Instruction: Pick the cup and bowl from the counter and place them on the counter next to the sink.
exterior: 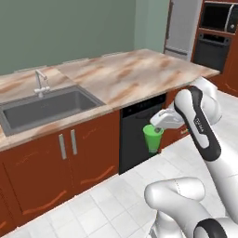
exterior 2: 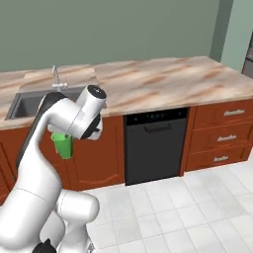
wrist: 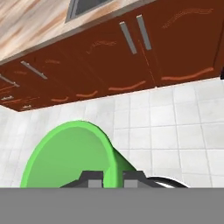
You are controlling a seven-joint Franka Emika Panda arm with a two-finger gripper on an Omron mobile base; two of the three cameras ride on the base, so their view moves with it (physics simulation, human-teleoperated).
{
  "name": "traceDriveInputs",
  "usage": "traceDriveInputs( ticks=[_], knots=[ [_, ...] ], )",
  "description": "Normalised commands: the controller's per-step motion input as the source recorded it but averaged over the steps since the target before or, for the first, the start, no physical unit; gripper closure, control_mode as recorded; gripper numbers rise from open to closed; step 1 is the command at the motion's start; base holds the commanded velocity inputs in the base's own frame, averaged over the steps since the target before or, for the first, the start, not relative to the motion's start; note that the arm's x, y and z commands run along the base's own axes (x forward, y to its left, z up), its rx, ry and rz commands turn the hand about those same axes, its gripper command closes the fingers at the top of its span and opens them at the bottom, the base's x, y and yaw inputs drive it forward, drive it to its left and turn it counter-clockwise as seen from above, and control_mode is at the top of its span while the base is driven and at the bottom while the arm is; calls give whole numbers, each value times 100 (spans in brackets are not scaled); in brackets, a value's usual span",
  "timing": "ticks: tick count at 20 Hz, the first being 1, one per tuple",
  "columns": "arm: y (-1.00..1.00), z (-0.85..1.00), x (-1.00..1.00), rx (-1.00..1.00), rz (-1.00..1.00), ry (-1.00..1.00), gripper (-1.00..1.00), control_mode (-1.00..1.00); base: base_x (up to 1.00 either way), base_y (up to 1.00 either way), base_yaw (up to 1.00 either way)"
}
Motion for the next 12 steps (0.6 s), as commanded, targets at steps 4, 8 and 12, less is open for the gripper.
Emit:
traceDriveInputs(
  ticks=[4, 8, 12],
  knots=[
    [0, 0, 0, 0, 0, 0, 100, 100, 100, -56, 11],
    [0, 0, 0, 0, 0, 0, 100, 100, 100, -52, 34],
    [0, 0, 0, 0, 0, 0, 100, 100, 100, -58, 40]
  ],
)
